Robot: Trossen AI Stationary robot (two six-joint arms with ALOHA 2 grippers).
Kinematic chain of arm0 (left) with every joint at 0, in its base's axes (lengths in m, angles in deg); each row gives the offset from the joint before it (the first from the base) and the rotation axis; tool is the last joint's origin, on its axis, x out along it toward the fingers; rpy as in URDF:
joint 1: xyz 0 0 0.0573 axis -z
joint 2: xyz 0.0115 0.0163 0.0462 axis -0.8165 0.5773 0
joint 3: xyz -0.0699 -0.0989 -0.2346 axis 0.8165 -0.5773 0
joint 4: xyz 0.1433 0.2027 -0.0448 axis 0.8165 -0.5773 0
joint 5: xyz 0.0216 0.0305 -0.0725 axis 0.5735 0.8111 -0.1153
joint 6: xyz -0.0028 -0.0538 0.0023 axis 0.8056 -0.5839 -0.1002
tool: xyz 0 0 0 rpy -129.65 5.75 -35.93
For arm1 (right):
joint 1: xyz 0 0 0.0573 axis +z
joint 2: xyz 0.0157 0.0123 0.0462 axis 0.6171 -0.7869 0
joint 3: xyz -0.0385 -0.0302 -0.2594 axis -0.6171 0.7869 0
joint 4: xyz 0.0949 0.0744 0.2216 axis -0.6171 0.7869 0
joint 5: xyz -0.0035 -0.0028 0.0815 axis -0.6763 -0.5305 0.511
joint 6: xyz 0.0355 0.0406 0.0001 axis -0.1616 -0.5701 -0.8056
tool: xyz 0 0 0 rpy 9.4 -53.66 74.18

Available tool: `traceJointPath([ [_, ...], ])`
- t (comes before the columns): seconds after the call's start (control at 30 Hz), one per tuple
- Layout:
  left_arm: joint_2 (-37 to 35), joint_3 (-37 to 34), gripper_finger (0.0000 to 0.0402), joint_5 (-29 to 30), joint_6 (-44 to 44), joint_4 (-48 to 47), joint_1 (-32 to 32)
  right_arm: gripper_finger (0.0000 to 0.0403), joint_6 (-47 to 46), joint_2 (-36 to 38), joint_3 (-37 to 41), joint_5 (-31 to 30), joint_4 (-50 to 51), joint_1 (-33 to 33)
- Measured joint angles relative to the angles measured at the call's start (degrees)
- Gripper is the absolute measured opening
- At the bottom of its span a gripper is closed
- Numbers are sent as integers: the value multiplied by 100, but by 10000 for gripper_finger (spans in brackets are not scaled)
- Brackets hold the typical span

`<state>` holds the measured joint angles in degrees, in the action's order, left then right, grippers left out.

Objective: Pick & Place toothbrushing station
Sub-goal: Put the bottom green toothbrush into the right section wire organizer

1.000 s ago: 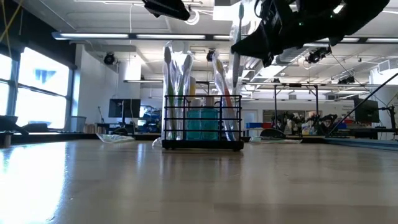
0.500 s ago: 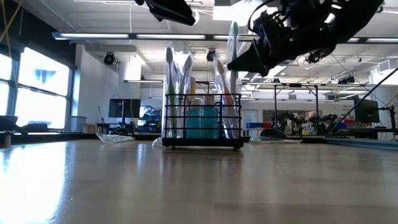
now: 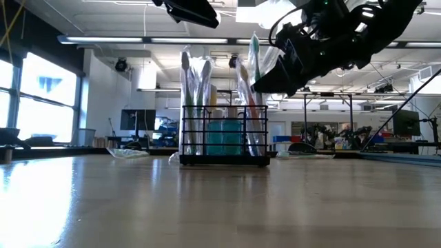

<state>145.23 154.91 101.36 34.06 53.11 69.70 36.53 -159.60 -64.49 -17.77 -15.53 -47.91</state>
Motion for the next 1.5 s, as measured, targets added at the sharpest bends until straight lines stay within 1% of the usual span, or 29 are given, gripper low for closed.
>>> traceJointPath([
  [0.1,0,0,148,2,4,-13,0,32,-10,0,0,-141,-2,-11],
  [0.23,-34,0,148,-10,53,-130,-116,50,-256,2,0,-122,114,-71],
  [0.33,-88,11,148,-61,303,-195,-273,56,-302,-62,0,-113,184,-139],
  [0.4,-171,1,148,-205,525,-284,-383,60,-317,-106,0,-5,213,-191],
  [0.53,-269,8,148,-631,918,-371,-674,79,-606,-258,-11,190,211,-261],
  [0.6,-289,2,148,-833,1084,-402,-822,94,-758,-267,-11,193,241,-262],
  [0.7,-289,5,148,-1221,1268,-485,-1037,123,-898,-267,-11,199,287,-246],
  [0.8,-289,4,148,-1732,1457,-471,-1285,154,-1073,-267,-11,163,342,-180],
  [0.9,-289,4,148,-2089,1582,-514,-1484,184,-1193,-267,-11,-2,385,-72],
  [1.03,-289,4,148,-2319,1695,-505,-1672,214,-1259,-220,-6,-299,451,80],
  [1.17,-289,4,148,-2505,1789,-462,-1775,221,-1311,-210,0,-506,459,182],
  [1.5,-289,4,148,-2538,1864,-487,-1759,206,-1419,-138,0,-530,502,243],
])
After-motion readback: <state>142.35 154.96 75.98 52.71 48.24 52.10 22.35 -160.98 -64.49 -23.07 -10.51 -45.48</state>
